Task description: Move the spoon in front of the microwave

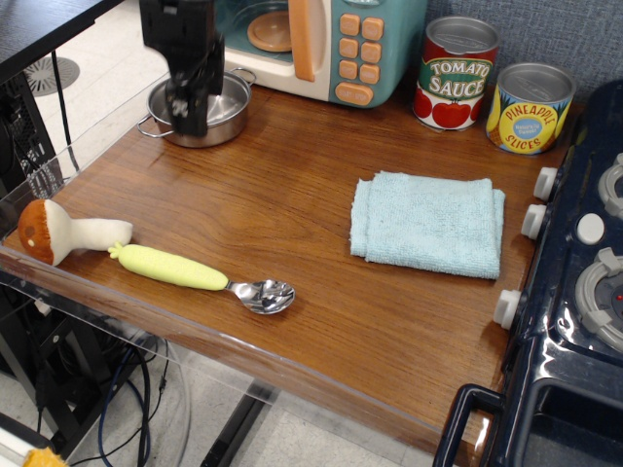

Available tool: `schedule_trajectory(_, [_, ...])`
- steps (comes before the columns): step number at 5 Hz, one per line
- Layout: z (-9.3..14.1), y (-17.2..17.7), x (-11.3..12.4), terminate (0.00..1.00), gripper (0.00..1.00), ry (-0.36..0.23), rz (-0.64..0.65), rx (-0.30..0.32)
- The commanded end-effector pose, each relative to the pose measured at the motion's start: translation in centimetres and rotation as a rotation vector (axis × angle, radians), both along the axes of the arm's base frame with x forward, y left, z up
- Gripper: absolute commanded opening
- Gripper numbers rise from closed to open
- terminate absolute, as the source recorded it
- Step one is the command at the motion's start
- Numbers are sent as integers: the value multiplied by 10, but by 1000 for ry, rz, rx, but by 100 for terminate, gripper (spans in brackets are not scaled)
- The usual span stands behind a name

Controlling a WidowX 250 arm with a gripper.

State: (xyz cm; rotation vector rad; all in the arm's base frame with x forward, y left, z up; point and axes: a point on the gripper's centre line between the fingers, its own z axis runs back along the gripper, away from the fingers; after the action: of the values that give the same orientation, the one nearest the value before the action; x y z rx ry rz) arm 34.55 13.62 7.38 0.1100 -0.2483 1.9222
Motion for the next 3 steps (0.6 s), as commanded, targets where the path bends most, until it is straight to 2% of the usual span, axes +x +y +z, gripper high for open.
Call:
schedule_trajectory(1, [33, -6, -32, 0, 100, -63, -124, 47])
schedule_trajectory(2, [25, -12, -55, 0, 100, -37, -247, 67])
schedule_trajectory(3, [14, -17, -78, 0, 100, 13, -318, 90])
